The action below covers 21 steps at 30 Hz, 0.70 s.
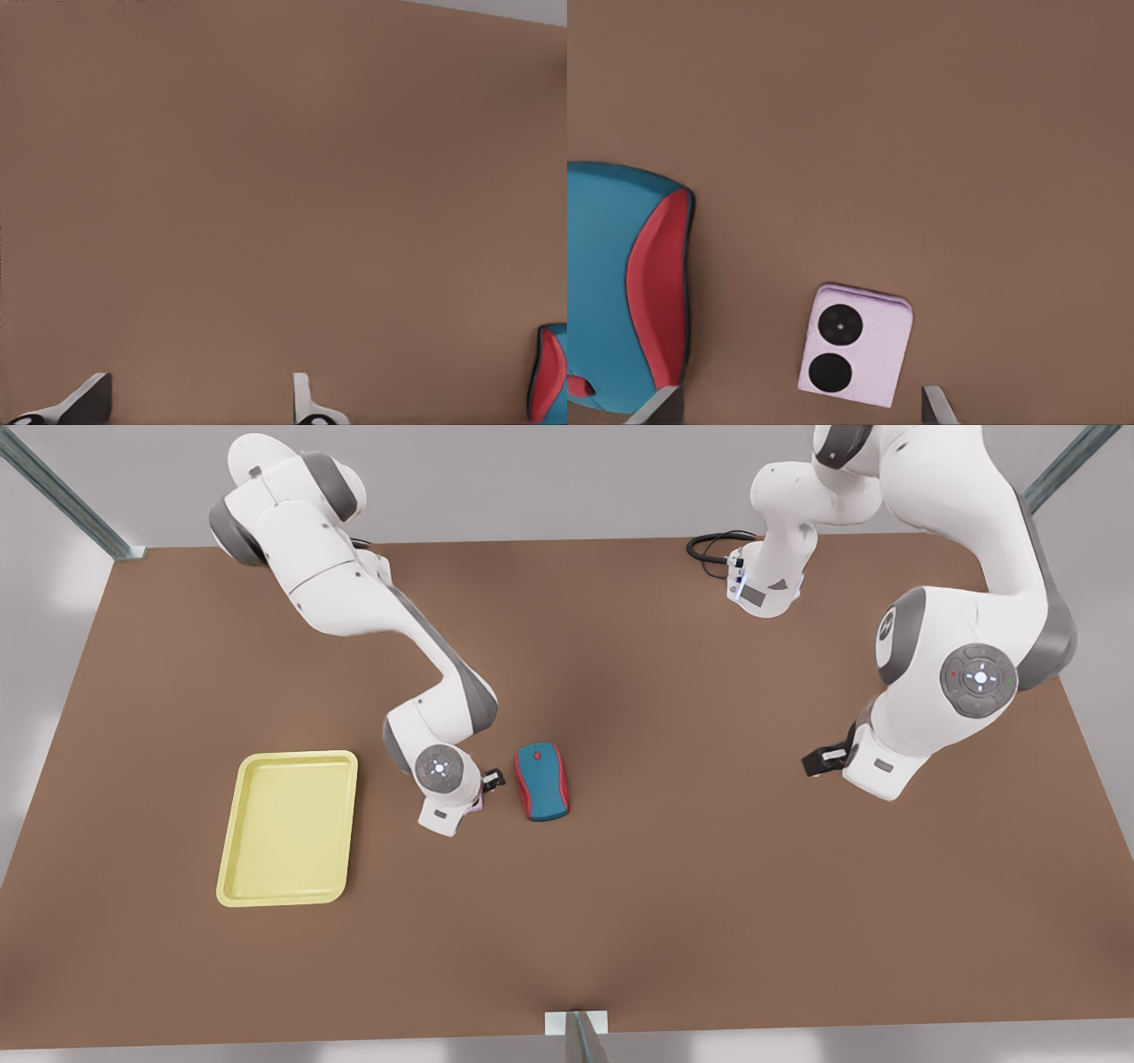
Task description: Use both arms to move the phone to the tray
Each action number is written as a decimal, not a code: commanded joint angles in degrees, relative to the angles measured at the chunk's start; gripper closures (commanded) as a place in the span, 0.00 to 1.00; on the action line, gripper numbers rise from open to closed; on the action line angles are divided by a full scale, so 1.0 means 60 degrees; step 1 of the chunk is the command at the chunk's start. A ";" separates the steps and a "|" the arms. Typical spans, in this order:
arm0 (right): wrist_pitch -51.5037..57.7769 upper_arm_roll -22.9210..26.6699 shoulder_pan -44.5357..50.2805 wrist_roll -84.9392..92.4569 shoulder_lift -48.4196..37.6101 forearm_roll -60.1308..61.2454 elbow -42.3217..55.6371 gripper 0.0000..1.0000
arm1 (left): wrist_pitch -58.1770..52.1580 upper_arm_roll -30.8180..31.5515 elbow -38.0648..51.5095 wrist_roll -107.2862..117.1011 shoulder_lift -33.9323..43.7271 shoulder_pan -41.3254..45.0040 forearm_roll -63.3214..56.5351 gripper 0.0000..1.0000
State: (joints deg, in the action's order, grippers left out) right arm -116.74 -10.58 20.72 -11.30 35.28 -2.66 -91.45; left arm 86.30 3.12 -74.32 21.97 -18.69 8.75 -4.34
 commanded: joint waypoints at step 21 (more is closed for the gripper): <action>-0.3689 0.0343 0.0004 -0.3244 0.0125 -0.0406 -0.2409 0.00 | 0.0104 -0.0022 -0.0021 -0.4585 -0.0122 0.0065 -0.0213 0.00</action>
State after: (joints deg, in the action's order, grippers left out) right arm -137.88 -8.51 20.67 -24.97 36.15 -4.95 -105.68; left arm 87.28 2.98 -74.55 2.61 -19.54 9.09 -5.58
